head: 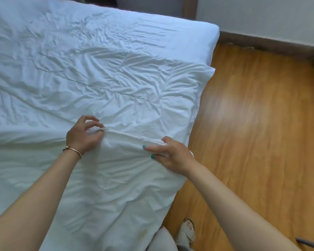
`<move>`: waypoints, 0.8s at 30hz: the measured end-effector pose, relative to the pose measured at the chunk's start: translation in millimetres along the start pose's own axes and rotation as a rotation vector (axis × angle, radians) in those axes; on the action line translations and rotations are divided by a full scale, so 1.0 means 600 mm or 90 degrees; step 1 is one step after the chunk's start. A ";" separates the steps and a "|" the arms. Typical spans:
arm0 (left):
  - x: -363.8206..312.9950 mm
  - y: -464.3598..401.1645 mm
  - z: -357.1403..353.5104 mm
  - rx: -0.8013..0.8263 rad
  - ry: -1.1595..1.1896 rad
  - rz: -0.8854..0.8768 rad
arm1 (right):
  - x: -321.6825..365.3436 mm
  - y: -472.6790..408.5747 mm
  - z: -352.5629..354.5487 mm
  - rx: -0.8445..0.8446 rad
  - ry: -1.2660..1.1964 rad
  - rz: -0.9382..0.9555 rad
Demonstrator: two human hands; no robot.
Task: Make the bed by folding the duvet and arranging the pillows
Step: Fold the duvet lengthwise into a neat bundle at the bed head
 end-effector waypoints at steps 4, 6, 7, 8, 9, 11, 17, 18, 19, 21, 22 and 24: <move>-0.043 -0.089 -0.018 -0.010 0.018 -0.027 | -0.090 -0.095 0.066 -0.034 -0.123 -0.033; -0.071 -0.149 -0.034 0.006 0.048 -0.002 | -0.131 -0.142 0.096 -0.036 -0.142 -0.055; -0.085 -0.178 -0.047 0.012 0.055 0.012 | -0.149 -0.161 0.109 -0.032 -0.144 -0.063; -0.103 -0.210 -0.063 0.016 0.048 0.018 | -0.166 -0.179 0.124 -0.037 -0.149 -0.068; -0.121 -0.244 -0.079 0.017 0.037 0.021 | -0.183 -0.198 0.142 -0.045 -0.161 -0.068; -0.158 -0.307 -0.109 0.020 0.041 0.015 | -0.222 -0.234 0.180 -0.056 -0.174 -0.072; -0.318 -0.476 -0.185 0.021 0.007 -0.096 | -0.342 -0.335 0.328 -0.108 -0.108 -0.115; -0.346 -0.502 -0.198 0.018 0.011 -0.111 | -0.363 -0.347 0.352 -0.118 -0.093 -0.132; -0.370 -0.529 -0.217 0.015 0.014 -0.125 | -0.386 -0.356 0.372 -0.126 -0.067 -0.150; -0.398 -0.574 -0.270 0.019 -0.003 -0.138 | -0.443 -0.372 0.394 -0.120 0.008 -0.190; -0.397 -0.593 -0.305 0.039 -0.028 -0.128 | -0.474 -0.378 0.393 -0.096 0.044 -0.214; -0.355 -0.625 -0.385 0.114 -0.097 -0.076 | -0.542 -0.385 0.363 0.004 0.111 -0.253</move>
Point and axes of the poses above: each hand's wrist, its own y-axis away from the middle knuckle, its own z-axis out of the back of the hand, x = y × z, the point moved 5 cm from there along -y, towards the middle knuckle, and after that the axes turned 13 degrees about z, right-handed, at the moved point
